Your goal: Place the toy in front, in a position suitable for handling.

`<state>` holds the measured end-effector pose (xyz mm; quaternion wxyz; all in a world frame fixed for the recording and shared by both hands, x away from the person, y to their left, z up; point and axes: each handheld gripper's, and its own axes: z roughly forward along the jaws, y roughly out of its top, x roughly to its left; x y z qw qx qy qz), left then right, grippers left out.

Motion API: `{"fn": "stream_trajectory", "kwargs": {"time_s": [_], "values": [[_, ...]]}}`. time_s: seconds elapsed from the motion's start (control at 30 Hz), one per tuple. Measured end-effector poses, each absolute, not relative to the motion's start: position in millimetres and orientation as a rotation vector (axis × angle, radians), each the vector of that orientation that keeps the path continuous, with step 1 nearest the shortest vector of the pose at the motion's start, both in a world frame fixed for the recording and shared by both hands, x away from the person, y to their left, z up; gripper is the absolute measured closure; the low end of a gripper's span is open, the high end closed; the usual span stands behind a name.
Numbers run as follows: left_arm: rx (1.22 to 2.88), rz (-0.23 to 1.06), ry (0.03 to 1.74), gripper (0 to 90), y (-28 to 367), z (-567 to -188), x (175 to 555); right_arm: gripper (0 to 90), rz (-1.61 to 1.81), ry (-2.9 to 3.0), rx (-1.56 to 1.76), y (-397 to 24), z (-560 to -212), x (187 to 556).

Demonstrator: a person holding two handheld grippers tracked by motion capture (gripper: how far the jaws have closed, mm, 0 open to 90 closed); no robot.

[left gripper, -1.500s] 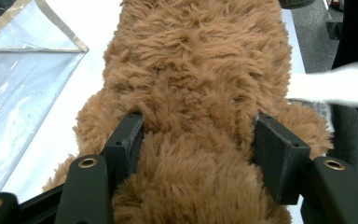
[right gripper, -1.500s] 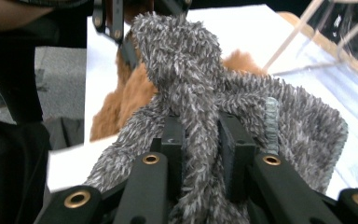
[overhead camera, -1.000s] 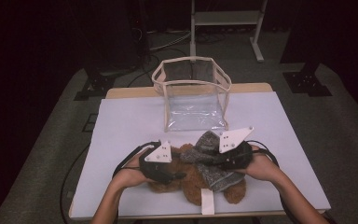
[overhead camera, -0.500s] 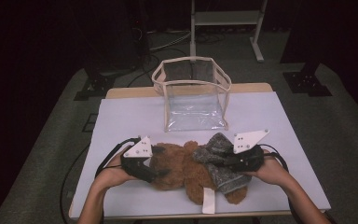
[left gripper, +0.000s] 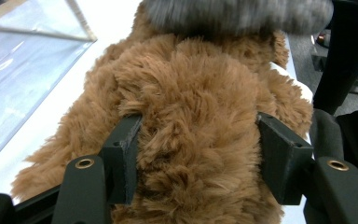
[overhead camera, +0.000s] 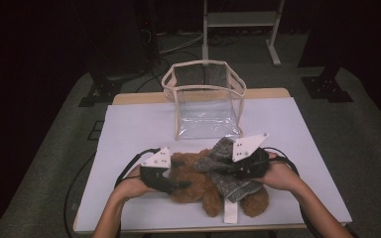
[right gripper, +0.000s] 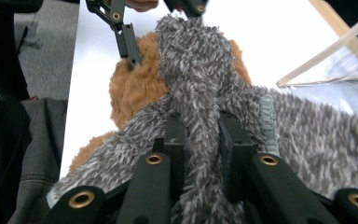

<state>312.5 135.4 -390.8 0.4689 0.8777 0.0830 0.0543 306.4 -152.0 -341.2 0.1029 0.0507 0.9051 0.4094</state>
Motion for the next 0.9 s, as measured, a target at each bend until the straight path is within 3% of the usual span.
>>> {"fn": "stream_trajectory", "kwargs": {"time_s": [0.13, 0.5, 0.9], "values": [[2.16, 0.133, 0.175, 37.9, 121.3, -389.9, 314.9, 75.2, 1.222, 2.67, 0.172, -159.5, -345.0, 308.0], [2.191, 0.161, 0.082, 33.6, 68.6, -389.9, 316.6, 75.2, 1.242, 2.612, 0.351, -228.9, -349.2, 296.8], [2.166, 0.196, 0.146, 29.1, 93.0, -393.9, 318.0, 75.0, 1.161, 2.617, 0.168, -161.2, -345.6, 299.6]]}}
